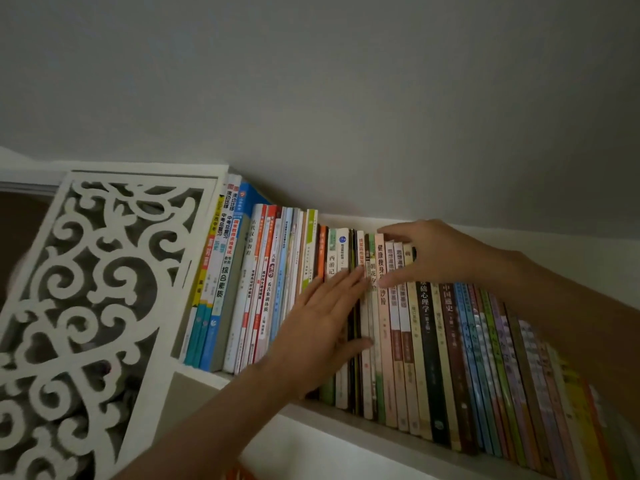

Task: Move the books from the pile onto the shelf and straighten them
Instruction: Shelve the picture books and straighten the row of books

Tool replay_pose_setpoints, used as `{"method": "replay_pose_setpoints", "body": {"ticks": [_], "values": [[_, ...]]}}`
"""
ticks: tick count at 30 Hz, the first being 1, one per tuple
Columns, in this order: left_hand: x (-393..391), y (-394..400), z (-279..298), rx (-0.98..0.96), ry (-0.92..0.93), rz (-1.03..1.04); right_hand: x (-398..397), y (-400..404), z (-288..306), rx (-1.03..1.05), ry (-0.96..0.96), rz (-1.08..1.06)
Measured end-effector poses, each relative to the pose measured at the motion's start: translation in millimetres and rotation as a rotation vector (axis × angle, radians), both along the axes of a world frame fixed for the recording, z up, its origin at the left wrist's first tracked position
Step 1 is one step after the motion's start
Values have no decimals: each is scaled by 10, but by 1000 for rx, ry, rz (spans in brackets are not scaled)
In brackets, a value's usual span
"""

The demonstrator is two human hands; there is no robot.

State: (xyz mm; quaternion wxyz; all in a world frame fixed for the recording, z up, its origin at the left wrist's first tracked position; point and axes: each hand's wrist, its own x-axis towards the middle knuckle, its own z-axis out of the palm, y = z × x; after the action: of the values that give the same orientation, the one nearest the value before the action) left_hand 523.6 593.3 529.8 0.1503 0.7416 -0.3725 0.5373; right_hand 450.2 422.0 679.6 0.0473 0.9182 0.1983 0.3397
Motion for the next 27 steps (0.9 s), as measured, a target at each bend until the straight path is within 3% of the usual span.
{"method": "replay_pose_setpoints", "body": {"ticks": [7,10,14,24,27], "values": [[144,73,138,47,28,154,178,-65,11,114,-44,56],[121,38,145,34,14,221,169,6,57,54,-5,5],[57,30,48,11,53,161,170,259,106,-75,-64,-115],[94,69,-183,-9,95,125,374,348,42,82,-60,2],[56,124,-208,-27,97,67,383,383,82,33,-36,-41]]}}
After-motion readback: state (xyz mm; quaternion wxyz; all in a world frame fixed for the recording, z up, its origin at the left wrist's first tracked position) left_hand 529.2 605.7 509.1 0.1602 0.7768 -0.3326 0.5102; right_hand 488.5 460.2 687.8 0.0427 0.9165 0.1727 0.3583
